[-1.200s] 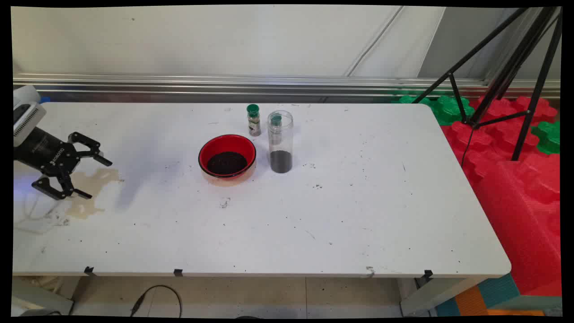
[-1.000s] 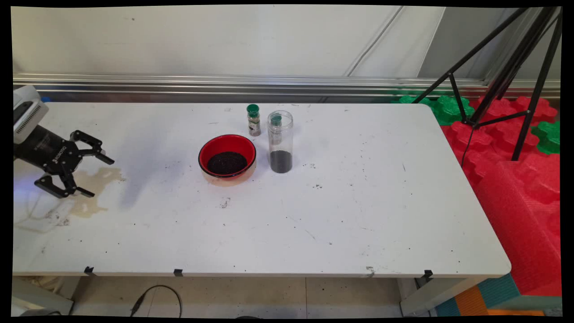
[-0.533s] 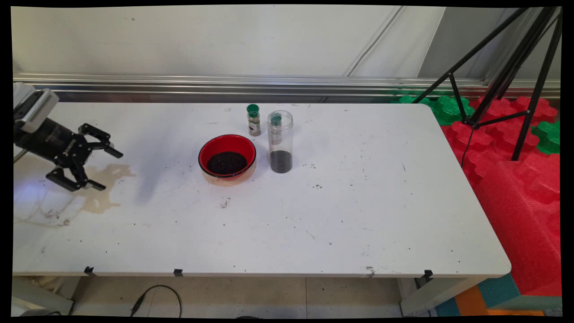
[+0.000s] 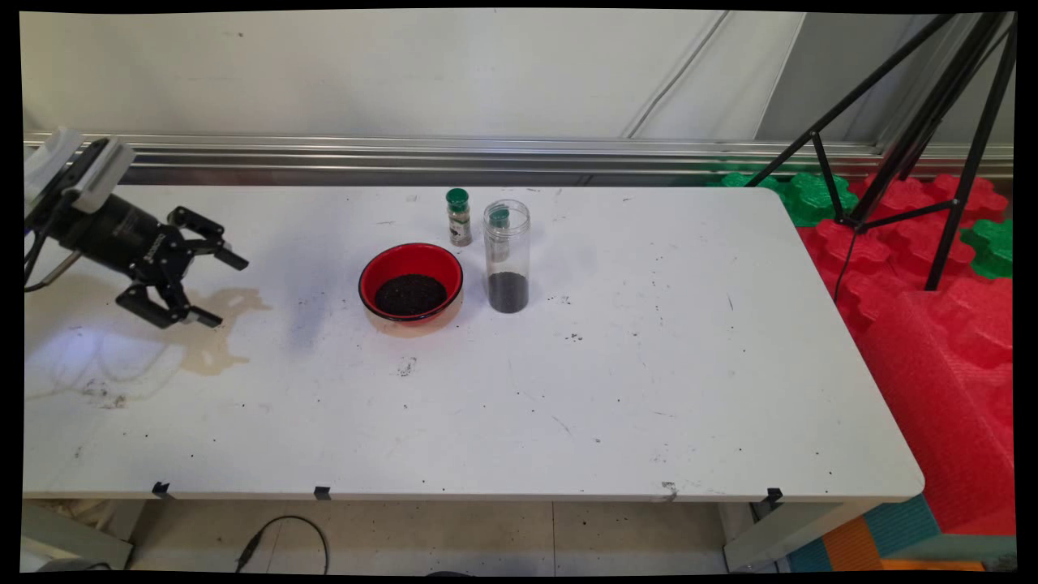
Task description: Pick up the black seasoning powder from the table
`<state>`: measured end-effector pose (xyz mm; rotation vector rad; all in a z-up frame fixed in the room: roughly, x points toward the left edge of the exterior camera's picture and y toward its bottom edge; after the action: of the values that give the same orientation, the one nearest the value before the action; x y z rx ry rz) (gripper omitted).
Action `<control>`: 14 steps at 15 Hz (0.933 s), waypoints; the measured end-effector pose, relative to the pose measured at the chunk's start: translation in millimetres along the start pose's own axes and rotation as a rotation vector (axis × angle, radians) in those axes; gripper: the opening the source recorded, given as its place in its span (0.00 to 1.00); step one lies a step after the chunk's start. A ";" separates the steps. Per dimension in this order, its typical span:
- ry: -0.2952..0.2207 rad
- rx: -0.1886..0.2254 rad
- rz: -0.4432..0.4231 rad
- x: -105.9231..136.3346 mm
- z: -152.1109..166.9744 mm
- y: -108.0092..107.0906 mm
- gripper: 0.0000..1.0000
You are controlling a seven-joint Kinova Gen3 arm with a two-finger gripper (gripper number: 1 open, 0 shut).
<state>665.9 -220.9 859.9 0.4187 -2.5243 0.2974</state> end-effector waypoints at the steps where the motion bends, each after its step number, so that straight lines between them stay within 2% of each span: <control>1: 0.006 0.001 -0.003 3.9 1.2 -1.8 1.00; 14: 0.107 0.001 -0.038 54.4 22.6 -25.7 1.00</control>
<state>620.7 -264.0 875.0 0.4393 -2.4087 0.2982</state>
